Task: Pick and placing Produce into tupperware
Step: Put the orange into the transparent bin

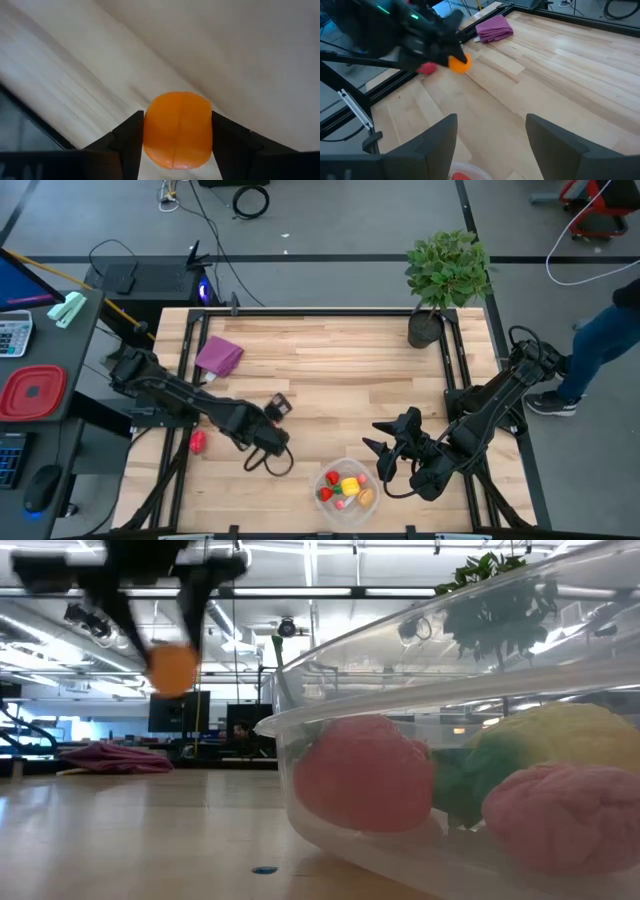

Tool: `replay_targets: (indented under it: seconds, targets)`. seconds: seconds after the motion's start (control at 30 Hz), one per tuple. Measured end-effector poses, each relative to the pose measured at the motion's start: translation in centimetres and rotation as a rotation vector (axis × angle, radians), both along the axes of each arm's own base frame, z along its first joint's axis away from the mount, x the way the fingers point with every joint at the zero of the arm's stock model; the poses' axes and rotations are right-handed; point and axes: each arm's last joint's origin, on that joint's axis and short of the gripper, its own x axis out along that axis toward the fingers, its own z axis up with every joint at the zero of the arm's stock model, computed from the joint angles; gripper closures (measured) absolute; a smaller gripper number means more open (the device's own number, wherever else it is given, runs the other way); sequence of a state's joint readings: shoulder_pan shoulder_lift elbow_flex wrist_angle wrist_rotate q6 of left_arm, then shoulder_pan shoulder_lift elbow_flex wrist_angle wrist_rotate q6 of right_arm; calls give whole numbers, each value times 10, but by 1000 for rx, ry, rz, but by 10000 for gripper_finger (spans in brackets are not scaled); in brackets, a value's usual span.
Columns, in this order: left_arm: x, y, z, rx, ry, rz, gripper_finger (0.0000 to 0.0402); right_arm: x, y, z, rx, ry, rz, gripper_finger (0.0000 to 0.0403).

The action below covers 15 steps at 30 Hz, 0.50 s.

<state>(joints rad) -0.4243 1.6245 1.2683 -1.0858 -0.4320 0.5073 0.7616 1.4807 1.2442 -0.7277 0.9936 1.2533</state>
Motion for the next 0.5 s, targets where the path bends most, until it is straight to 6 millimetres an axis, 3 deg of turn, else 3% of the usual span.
replay_targets:
  seconds: [0.23, 0.37, 0.5]
  targets:
    - [25, -40, 54, -200, -365, -127, 203, 0, 0, 0, 0, 0, 0, 157]
    - [33, -53, 64, -402, -453, -187, 191, 0, 0, 0, 0, 0, -1, 157]
    - [47, -67, 56, -522, -500, -206, 197, 0, 0, 0, -3, -2, -3, 157]
